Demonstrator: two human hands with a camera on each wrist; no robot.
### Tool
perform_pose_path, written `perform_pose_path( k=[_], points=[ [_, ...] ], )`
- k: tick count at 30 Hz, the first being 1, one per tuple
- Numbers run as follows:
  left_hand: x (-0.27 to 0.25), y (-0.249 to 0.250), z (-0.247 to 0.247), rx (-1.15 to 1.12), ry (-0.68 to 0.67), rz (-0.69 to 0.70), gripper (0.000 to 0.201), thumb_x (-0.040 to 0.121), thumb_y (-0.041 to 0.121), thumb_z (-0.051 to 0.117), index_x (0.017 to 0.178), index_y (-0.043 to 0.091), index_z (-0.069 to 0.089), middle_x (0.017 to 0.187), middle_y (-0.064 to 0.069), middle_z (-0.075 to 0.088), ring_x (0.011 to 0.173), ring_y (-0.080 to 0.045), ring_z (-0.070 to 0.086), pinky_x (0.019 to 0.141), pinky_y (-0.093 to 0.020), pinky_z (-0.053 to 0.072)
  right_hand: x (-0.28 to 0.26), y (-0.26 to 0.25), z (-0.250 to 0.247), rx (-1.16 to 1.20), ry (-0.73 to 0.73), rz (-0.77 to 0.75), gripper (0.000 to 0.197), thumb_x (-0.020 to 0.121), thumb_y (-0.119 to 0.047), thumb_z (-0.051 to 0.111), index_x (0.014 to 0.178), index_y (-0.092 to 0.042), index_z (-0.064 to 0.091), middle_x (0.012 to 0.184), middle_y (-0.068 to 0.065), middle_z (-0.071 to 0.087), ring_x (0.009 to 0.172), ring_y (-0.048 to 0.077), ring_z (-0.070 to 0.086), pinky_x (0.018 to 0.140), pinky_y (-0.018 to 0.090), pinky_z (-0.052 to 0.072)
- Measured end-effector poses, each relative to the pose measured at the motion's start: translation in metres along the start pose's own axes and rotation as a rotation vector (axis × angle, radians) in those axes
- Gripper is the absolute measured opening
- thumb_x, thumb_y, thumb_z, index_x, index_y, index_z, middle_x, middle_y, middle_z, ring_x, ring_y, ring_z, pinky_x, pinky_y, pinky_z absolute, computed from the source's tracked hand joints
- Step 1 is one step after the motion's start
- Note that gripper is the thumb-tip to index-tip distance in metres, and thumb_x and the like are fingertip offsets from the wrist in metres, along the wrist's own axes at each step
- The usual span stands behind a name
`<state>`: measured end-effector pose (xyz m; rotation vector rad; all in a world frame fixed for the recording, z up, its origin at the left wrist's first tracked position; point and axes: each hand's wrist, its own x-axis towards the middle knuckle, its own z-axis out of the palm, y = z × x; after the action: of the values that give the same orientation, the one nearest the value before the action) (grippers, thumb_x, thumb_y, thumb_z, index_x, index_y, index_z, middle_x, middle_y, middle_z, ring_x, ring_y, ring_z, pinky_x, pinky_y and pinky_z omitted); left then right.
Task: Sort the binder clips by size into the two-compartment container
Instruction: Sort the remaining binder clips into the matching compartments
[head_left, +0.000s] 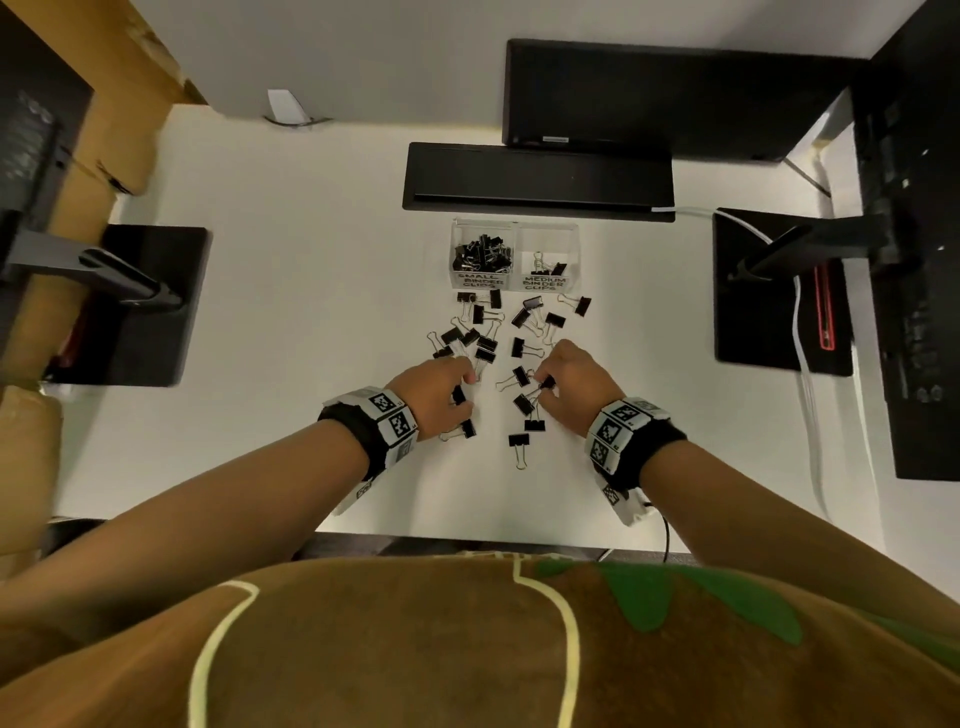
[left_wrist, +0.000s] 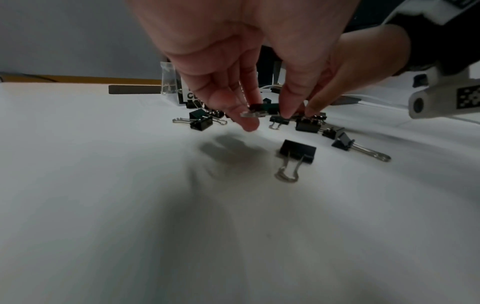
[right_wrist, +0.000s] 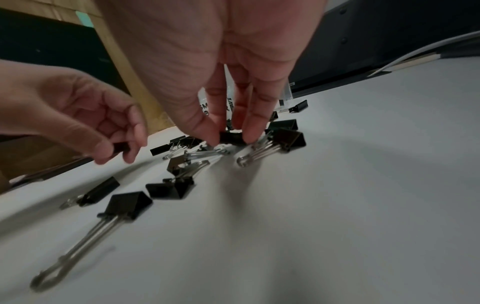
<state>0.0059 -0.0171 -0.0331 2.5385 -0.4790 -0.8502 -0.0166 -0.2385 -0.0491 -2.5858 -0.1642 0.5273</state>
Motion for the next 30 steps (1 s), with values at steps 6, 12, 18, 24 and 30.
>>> perform_pose_path(
  k=[6,12,18,24,30],
  points=[
    [-0.014,0.006,0.015,0.102,-0.095,0.055,0.036,0.090,0.024,0.055,0.124,0.016,0.049,0.124,-0.004,0.054,0.099,-0.020,0.058,0.085,-0.030,0.047,-0.003,-0.002,0.002,0.152,0.107,0.075,0.014,0.085,-0.005,0.055,0.091,0.001,0.067,0.099,0.015,0.057,0.089,0.027,0.058,0.078,0.029,0.046],
    [-0.017,0.009,0.029,0.256,-0.108,0.114,0.034,0.094,0.019,0.048,0.127,0.011,0.047,0.127,-0.010,0.045,0.102,-0.029,0.057,0.078,-0.032,0.049,-0.019,-0.011,0.016,0.058,0.072,-0.025,0.033,0.082,-0.021,0.064,0.115,-0.017,0.060,0.117,0.004,0.049,0.109,0.021,0.043,0.085,0.032,0.047],
    [-0.015,0.011,0.032,0.335,-0.104,0.150,0.030,0.096,0.017,0.044,0.125,0.008,0.047,0.124,-0.013,0.043,0.096,-0.031,0.057,0.071,-0.032,0.044,-0.018,-0.015,0.025,-0.097,-0.033,0.007,0.041,0.088,-0.022,0.058,0.129,-0.019,0.053,0.133,0.005,0.042,0.114,0.030,0.038,0.090,0.036,0.045],
    [-0.010,0.014,0.029,0.285,-0.076,0.125,0.024,0.095,0.013,0.046,0.116,0.004,0.050,0.119,-0.015,0.046,0.091,-0.032,0.059,0.074,-0.037,0.050,-0.010,-0.016,0.021,0.062,-0.010,0.031,0.031,0.081,-0.012,0.064,0.110,-0.013,0.056,0.120,0.008,0.047,0.103,0.027,0.049,0.085,0.036,0.048],
    [0.001,0.016,0.019,0.151,-0.071,0.086,0.016,0.091,0.009,0.054,0.104,0.001,0.052,0.113,-0.015,0.054,0.098,-0.031,0.057,0.083,-0.036,0.048,-0.004,-0.012,0.014,0.213,0.045,0.072,0.023,0.078,-0.014,0.071,0.097,-0.013,0.057,0.099,-0.003,0.049,0.084,0.015,0.050,0.075,0.028,0.047]
  ],
)
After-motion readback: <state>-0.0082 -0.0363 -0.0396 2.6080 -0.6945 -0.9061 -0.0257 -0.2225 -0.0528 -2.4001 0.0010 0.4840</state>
